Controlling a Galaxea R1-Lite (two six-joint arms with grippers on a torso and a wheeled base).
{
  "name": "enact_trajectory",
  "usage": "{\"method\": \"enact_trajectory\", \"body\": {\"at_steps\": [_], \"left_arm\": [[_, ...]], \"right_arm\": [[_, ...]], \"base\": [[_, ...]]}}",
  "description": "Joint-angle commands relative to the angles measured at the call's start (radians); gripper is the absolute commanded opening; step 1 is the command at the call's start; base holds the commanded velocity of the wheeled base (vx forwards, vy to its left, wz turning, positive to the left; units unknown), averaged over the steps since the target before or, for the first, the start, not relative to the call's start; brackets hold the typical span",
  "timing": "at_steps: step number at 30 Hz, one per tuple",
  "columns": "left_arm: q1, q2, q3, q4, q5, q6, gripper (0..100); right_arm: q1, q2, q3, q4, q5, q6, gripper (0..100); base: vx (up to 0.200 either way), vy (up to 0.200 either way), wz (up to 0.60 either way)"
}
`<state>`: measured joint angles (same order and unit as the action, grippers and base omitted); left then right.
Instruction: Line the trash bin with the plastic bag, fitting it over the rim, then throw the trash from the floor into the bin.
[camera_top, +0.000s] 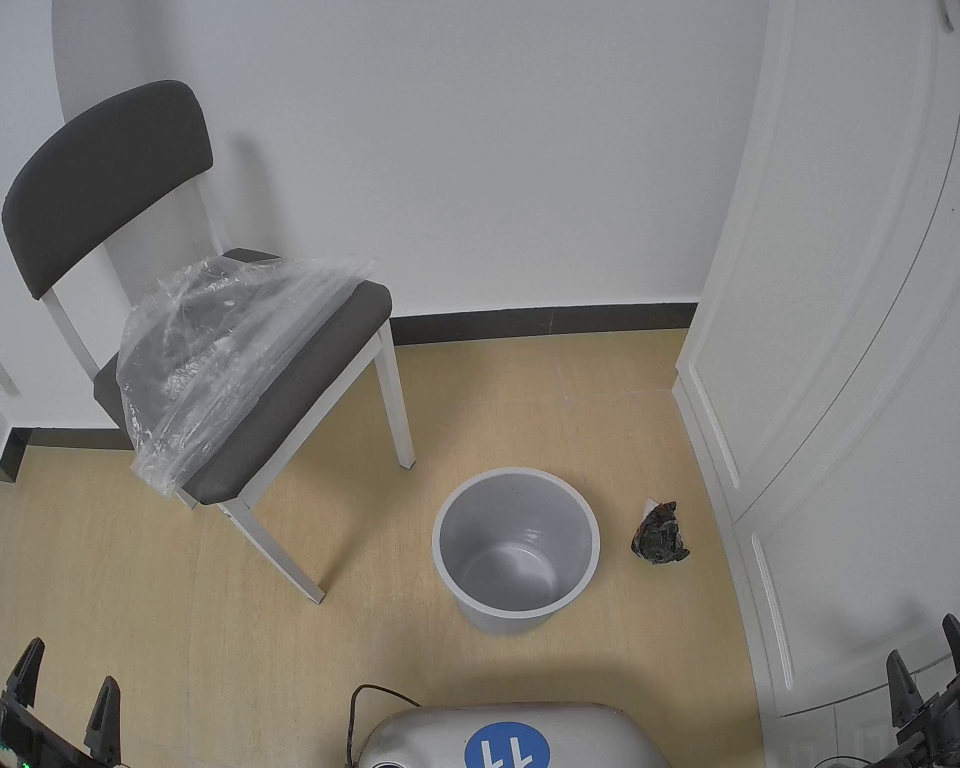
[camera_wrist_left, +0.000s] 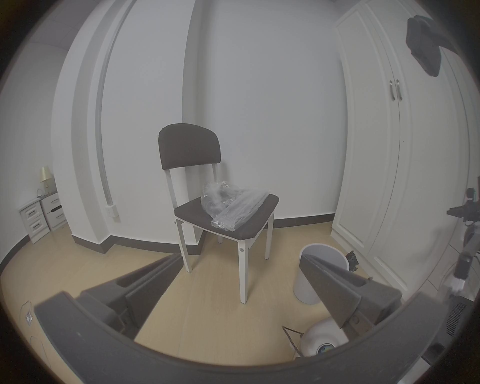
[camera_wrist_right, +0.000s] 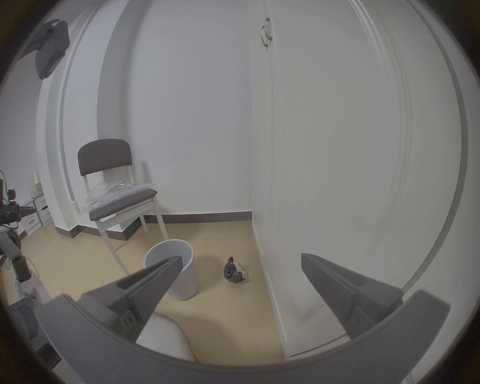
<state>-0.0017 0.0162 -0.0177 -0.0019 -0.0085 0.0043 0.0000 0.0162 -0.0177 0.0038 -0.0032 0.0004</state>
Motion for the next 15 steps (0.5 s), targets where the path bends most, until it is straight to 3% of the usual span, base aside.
{"method": "enact_trajectory", "body": {"at_steps": [1, 15], "left_arm": [[0.000, -0.016, 0.018, 0.000, -0.002, 0.002, 100], [0.000, -0.016, 0.018, 0.000, -0.008, 0.022, 100]], "right_arm": [[0.000, -0.016, 0.016, -0.001, 0.000, 0.000, 100], [-0.003, -0.016, 0.015, 0.002, 0.005, -0.030, 100]], "base": [[0.000, 0.000, 0.00], [0.000, 0.000, 0.00]]}}
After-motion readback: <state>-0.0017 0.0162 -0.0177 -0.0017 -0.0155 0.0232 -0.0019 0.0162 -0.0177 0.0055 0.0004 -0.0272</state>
